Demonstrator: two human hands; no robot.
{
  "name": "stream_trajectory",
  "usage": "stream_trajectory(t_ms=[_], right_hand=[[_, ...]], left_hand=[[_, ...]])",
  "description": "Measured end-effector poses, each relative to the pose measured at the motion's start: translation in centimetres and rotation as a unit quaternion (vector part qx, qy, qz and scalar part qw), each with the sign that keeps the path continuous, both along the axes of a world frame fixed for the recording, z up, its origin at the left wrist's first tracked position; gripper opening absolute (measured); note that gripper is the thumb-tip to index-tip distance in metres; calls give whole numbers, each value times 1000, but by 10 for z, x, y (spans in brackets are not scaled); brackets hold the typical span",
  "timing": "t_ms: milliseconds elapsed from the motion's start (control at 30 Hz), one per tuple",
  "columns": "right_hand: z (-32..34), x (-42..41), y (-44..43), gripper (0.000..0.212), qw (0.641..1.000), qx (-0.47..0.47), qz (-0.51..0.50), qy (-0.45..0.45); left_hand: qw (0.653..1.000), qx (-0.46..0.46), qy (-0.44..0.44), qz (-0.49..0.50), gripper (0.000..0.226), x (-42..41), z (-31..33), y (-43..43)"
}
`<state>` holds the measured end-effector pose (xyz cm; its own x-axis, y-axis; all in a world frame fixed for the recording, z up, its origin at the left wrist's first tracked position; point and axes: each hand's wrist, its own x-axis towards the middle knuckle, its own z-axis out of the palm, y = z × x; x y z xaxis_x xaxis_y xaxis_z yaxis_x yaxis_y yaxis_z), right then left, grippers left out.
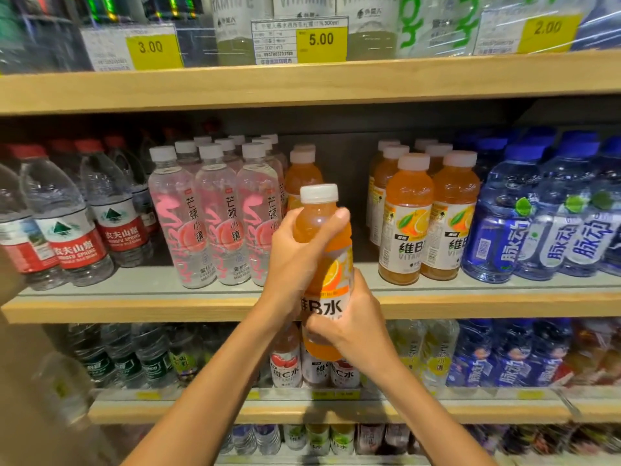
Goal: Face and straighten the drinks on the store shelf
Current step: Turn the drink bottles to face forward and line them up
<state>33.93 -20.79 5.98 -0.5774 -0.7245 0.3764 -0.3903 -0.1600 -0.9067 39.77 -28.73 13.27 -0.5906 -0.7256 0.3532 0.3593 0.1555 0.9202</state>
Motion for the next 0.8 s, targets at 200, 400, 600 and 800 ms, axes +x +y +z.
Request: stream_trajectory(t_ms=[200, 400, 600, 800], right_hand=[[0, -9, 9, 56, 996, -22, 72, -51], [5, -36, 22, 77, 884, -13, 342, -318], [-1, -34, 27, 75, 854, -33, 393, -341], [-2, -42, 36, 83, 925, -35, 260, -276]], left_hand=[[1000, 5, -8, 25, 17, -7, 10, 5], [938, 186, 39, -288, 53, -14, 25, -4], [852, 209, 65, -475, 56, -35, 20, -2], [936, 162, 43, -310, 68, -41, 4, 4]])
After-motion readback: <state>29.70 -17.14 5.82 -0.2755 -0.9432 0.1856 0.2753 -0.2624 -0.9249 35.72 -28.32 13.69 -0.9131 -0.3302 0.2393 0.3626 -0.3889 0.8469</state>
